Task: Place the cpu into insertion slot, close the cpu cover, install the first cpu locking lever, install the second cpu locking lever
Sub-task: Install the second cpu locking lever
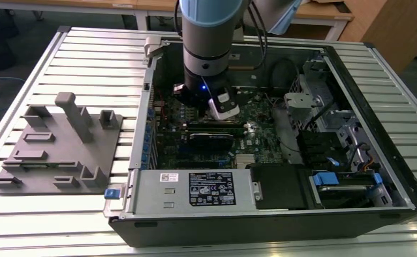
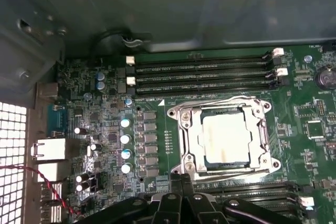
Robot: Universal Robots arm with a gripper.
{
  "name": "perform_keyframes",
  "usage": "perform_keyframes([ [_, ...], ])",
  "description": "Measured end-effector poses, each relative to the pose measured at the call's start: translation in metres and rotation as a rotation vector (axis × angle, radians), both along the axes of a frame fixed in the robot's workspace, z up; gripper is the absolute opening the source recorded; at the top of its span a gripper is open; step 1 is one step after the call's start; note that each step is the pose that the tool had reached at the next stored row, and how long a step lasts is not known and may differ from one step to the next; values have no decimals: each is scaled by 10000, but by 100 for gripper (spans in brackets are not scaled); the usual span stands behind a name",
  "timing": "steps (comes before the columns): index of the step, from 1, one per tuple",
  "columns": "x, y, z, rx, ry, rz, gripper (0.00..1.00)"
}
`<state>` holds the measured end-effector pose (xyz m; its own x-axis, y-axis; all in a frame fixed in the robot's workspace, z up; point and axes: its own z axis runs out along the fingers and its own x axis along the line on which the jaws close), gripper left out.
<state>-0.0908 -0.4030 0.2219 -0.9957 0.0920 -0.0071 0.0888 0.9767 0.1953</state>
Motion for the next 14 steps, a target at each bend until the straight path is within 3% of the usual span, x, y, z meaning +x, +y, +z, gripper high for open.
perform_keyframes([
  [2,3,11,0,-137,0,-48,11],
  [6,48,45,-3,-159,0,-71,11],
  [14,314,71,-8,-215,0,-95,11],
])
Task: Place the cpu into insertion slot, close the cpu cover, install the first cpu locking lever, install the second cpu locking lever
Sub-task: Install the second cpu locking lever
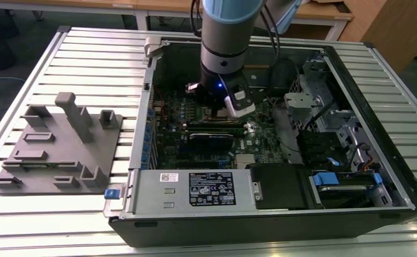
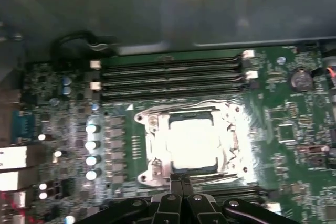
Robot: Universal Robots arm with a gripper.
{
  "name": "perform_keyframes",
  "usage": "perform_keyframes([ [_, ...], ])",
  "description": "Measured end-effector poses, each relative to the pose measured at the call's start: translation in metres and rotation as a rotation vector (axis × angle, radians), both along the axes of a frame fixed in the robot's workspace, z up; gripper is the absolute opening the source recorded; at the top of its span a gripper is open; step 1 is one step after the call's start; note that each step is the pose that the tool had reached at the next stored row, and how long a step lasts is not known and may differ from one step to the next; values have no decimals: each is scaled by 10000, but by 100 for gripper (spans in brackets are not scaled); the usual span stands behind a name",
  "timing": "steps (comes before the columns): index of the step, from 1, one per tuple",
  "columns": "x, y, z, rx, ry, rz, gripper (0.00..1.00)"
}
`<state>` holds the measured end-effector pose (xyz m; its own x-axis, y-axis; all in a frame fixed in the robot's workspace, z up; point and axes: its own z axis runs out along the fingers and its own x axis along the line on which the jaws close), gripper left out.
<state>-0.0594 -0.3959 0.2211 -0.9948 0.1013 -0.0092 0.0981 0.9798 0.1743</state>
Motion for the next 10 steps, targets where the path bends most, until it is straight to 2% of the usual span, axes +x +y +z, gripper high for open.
perform_keyframes([
  [2,34,18,-1,-61,-1,-2,11],
  [8,80,132,-1,-393,-1,-1,11],
  [10,89,174,0,-480,1,-2,11],
])
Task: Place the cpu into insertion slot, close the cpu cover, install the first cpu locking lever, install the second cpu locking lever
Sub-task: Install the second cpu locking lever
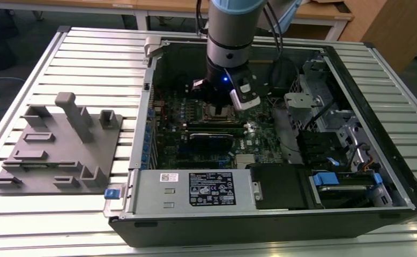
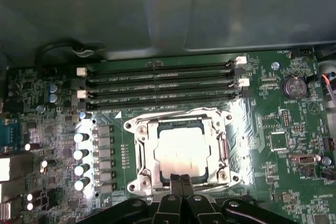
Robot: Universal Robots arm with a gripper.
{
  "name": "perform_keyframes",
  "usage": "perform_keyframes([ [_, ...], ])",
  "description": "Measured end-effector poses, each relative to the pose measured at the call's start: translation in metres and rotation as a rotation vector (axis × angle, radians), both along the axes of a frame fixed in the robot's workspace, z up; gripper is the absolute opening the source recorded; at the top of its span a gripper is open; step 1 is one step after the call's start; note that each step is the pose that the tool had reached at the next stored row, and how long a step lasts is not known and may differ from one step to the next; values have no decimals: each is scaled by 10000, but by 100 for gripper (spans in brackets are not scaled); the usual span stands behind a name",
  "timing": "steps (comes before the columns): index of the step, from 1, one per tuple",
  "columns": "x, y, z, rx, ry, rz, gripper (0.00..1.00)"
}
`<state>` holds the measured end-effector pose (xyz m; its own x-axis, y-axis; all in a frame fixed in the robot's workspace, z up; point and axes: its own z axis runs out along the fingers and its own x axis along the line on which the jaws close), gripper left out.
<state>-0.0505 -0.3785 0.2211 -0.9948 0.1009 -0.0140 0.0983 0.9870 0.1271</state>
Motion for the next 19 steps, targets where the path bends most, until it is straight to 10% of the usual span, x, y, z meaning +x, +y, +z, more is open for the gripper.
perform_keyframes([
  [11,29,190,-8,-384,0,0,11],
  [19,80,225,-11,-469,3,1,11],
])
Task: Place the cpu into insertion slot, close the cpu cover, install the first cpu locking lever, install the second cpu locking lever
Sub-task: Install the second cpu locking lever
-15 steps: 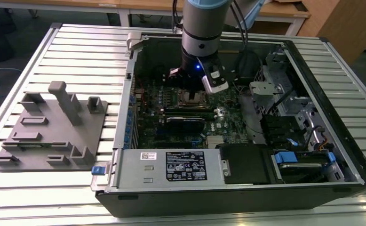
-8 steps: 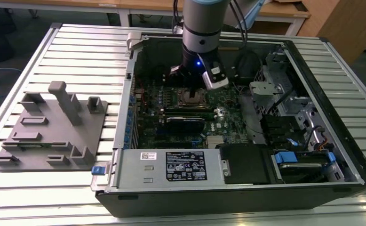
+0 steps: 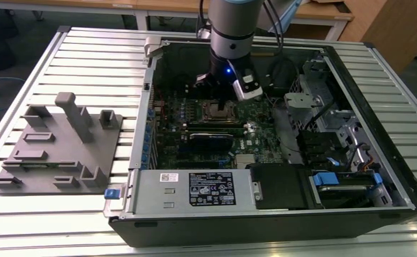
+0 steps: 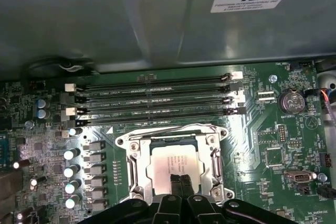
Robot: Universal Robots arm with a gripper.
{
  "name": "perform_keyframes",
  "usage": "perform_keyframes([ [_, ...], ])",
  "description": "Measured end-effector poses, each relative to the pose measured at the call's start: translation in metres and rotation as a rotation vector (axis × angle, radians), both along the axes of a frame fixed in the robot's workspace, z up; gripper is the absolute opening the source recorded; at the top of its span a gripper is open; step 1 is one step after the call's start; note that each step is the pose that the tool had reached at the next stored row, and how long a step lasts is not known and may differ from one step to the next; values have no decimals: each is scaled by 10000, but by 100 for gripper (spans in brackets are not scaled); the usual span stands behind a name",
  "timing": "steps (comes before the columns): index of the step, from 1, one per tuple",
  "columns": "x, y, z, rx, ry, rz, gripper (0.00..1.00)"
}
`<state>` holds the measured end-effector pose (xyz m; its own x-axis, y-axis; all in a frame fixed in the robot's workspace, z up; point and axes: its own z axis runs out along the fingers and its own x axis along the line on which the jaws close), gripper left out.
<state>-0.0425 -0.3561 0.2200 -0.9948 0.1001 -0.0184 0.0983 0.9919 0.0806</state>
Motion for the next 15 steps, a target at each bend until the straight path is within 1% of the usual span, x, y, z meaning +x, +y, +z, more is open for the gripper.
perform_keyframes([
  [4,11,0,-1,-7,0,-16,11],
  [10,10,0,-6,-7,1,-308,11],
  [15,10,0,-6,-6,1,-322,11],
])
